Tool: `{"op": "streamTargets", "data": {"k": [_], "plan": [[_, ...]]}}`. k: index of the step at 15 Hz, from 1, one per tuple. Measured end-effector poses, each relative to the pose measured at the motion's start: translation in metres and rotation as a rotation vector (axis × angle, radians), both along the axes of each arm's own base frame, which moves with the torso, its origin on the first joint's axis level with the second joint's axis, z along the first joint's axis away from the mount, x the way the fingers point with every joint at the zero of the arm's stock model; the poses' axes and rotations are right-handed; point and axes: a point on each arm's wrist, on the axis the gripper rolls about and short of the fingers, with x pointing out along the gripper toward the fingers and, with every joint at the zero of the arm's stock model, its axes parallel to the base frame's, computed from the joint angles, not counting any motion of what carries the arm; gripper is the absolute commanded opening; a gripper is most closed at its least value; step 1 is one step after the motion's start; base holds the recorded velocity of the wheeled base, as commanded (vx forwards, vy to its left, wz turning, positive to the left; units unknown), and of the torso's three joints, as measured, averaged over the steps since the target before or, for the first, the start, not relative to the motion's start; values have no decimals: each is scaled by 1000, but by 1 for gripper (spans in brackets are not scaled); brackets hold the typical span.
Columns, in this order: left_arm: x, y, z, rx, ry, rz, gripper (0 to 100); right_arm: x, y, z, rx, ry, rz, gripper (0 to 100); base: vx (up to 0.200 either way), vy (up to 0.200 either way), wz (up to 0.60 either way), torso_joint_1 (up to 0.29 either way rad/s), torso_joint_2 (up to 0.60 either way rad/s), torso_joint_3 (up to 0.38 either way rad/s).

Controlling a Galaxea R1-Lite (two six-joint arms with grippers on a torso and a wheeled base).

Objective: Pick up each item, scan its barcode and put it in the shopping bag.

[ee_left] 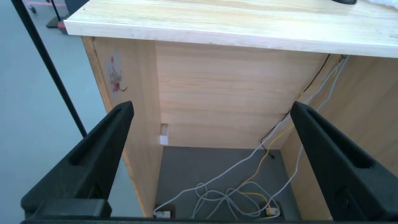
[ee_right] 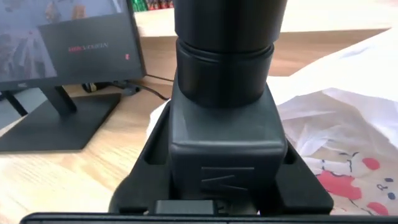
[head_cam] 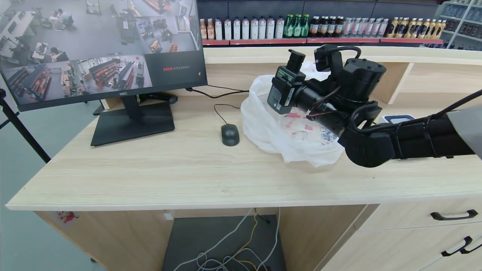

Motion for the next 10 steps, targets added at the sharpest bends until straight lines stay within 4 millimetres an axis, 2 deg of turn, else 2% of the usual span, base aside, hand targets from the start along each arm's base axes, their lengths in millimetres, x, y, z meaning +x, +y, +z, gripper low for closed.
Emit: {"op": "streamTargets", "data": {"k": [2, 10], "plan": [[0, 0, 0, 0, 0, 0, 100, 6, -5, -3, -4, 6, -11, 0, 0, 0, 0, 0, 0, 0], [0, 0, 0, 0, 0, 0, 100, 30, -1, -32, -50, 58, -3, 0, 0, 0, 0, 0, 0, 0]]}}
